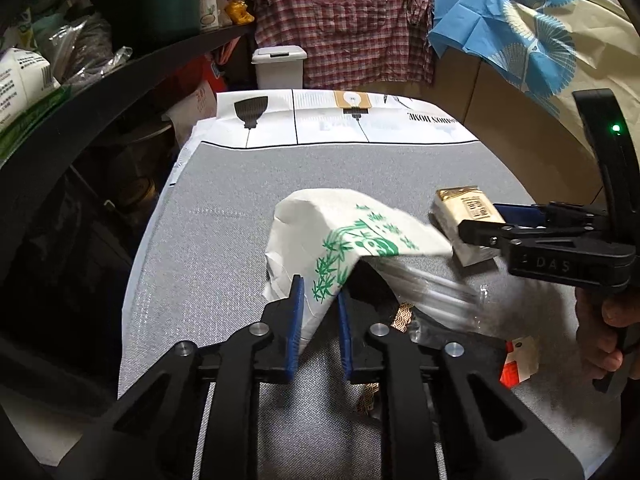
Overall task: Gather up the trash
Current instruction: 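Grasp the gold tissue pack with the right gripper while the left gripper grasps the white green-printed bag, then carry the gold pack and white bag over the pink bucket and release both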
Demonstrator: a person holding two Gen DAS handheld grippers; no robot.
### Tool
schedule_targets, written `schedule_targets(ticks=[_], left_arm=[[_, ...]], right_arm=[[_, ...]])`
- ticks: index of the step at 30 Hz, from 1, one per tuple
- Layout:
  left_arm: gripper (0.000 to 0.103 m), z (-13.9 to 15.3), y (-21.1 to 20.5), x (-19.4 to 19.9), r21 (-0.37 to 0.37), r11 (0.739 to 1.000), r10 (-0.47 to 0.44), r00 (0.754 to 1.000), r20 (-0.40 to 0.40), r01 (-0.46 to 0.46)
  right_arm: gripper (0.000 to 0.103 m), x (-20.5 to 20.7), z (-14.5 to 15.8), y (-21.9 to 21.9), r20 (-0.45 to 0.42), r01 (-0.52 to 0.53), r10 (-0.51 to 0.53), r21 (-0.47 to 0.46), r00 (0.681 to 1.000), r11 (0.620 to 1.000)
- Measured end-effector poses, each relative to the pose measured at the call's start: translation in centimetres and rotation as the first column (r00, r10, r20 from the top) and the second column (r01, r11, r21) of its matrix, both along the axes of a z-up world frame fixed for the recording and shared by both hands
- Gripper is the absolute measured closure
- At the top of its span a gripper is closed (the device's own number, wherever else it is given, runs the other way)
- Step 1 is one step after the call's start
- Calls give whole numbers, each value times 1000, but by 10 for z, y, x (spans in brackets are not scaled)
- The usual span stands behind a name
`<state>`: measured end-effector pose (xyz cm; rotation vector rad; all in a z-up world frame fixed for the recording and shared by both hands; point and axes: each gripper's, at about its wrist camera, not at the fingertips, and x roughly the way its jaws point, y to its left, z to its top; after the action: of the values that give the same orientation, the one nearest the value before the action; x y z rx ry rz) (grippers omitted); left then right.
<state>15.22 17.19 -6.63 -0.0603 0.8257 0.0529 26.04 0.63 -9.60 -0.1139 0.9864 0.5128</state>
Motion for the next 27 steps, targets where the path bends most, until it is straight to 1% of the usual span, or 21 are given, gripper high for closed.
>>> schedule_targets(ticks=[7, 15, 20, 27], left_arm=[[96, 8, -3, -4, 9, 1000, 0, 1000, 19, 0], [96, 23, -8, -9, 11, 1000, 5, 999, 53, -6], [96, 35, -11, -12, -15, 1000, 5, 997, 78, -4], [96, 52, -23, -18, -65, 998, -18, 994, 104, 25]], right_arm=[[48, -6, 18, -18, 35, 29, -30, 22, 999, 999], [49, -17, 36, -38, 60, 50, -53, 53, 997, 997], [49, -26, 56, -53, 75, 56, -63, 87, 995, 995], [49, -42, 84, -72, 96, 52, -61, 99, 994, 994]])
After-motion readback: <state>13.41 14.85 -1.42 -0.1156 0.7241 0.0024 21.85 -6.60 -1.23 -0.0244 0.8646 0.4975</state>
